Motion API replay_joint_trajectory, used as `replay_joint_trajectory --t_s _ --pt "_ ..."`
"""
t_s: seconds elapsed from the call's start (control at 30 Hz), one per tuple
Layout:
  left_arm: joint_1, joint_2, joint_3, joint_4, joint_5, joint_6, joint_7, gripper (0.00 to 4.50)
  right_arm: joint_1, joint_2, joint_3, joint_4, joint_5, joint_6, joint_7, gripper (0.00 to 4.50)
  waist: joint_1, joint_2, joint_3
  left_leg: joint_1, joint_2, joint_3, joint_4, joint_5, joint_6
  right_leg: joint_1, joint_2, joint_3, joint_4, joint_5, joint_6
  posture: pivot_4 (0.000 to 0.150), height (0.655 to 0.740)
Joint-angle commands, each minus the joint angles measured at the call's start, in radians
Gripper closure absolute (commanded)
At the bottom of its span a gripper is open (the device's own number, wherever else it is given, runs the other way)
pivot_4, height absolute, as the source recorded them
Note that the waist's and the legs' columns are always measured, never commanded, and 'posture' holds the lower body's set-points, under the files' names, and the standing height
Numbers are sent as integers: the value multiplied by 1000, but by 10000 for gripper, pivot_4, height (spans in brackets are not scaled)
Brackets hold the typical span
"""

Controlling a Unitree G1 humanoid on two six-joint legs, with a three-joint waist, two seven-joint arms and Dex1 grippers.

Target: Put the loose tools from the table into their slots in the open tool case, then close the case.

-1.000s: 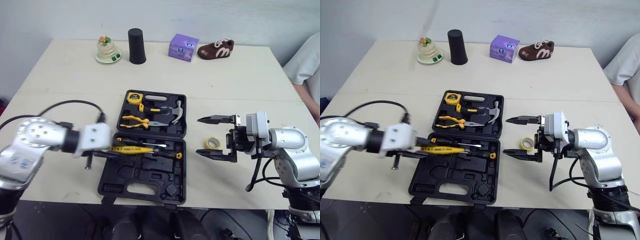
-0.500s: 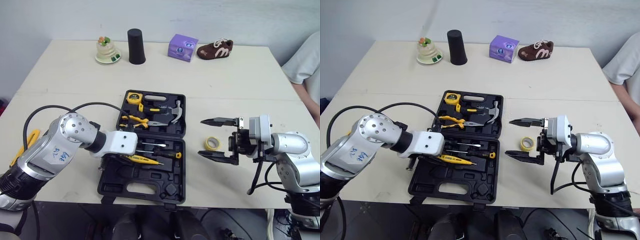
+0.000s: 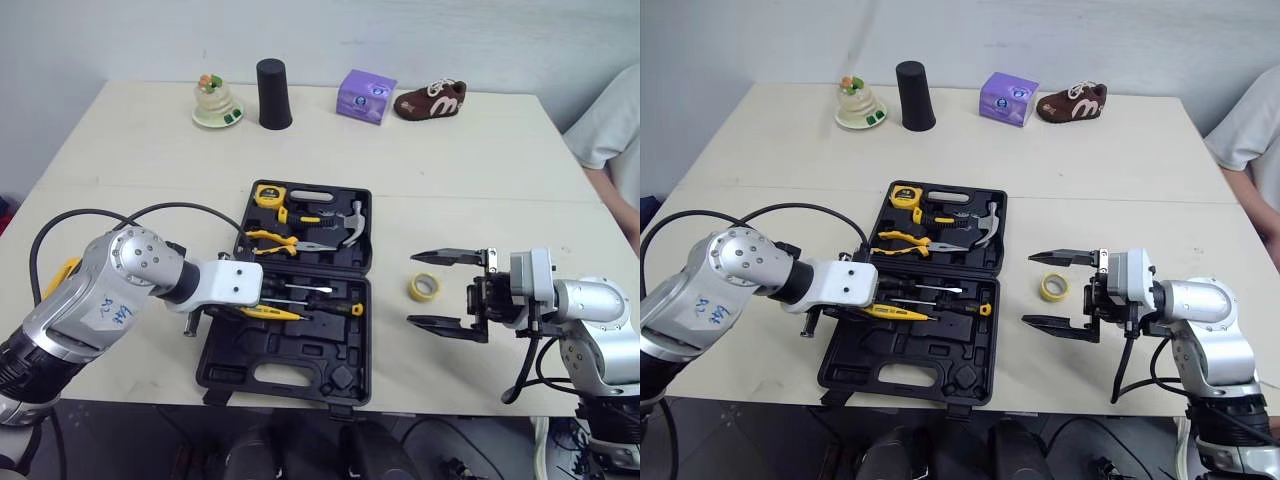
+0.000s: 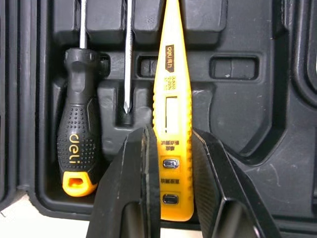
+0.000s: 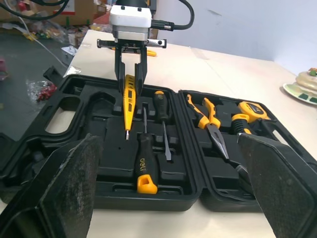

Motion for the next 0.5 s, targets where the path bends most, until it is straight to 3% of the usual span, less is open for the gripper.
replay_joint_trajectory --t_s 0.03,0.23,0.37,0.43,0.5 --pt "9 -15 19 1 17 -1 22 39718 1 -10 -29 -2 17 -25 13 0 1 0 0 0 0 0 0 0 0 0 0 0 0 0 0 1500 7400" --pt "2 -58 7 43 44 -41 43 39718 -10 -6 -15 3 10 -30 8 0 10 0 0 0 -1 -1 2 0 1 1 -1 -1 1 0 0 1500 7400" --pt "33 -72 37 55 -11 -33 15 39718 -22 -8 -7 -6 6 -16 -7 0 16 0 0 0 -1 -1 3 0 1 1 -2 -1 2 0 0 1500 7400" --pt "48 -93 69 83 -22 -77 39 29449 -24 -8 -8 -8 8 -8 -15 0 17 0 0 0 0 -1 4 0 1 1 -2 -1 3 0 0 1500 7400" --pt "53 -100 88 112 -24 -148 37 22546 -25 -12 -7 -9 7 -4 -16 0 18 0 0 0 0 -1 4 0 1 1 -2 -1 3 0 0 1500 7400"
